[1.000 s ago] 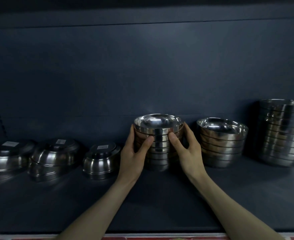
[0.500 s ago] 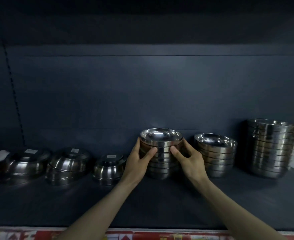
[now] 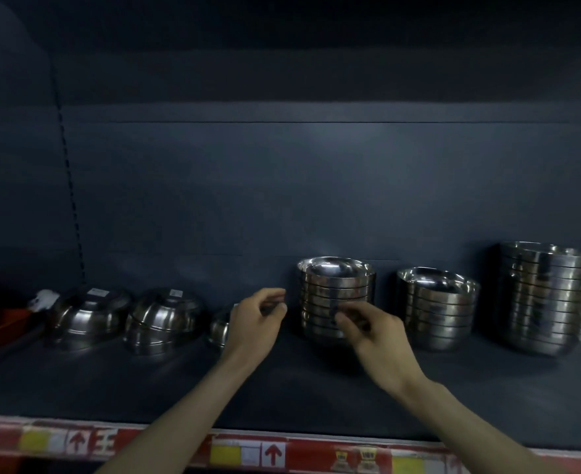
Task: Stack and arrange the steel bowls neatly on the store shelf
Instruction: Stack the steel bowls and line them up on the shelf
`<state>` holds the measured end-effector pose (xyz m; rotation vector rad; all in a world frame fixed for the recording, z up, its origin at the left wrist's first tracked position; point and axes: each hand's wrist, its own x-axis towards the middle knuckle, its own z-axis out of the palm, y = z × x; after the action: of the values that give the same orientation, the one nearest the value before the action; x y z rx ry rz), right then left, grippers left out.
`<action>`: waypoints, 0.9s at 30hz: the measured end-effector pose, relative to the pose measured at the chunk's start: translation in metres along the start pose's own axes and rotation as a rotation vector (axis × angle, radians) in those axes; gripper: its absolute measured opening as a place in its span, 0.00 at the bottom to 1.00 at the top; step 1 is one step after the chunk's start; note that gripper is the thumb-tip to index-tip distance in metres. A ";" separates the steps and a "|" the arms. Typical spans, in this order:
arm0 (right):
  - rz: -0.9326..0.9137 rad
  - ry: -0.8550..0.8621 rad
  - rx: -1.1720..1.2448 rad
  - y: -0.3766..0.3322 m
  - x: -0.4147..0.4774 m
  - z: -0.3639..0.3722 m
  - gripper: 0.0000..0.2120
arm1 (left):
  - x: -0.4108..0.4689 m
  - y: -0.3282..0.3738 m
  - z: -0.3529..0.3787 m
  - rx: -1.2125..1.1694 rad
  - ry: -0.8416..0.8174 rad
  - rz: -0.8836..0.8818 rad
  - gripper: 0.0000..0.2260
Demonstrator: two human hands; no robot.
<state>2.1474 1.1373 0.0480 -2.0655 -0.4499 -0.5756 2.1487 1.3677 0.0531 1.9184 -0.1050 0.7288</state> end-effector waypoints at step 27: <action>0.084 -0.334 -0.034 -0.028 0.017 0.140 0.22 | 0.012 -0.075 -0.092 0.110 -0.018 -0.363 0.33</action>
<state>2.1779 1.2721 0.0103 -2.2097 -0.5445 -0.1877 2.1472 1.4838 0.0252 1.9759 0.2717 0.4793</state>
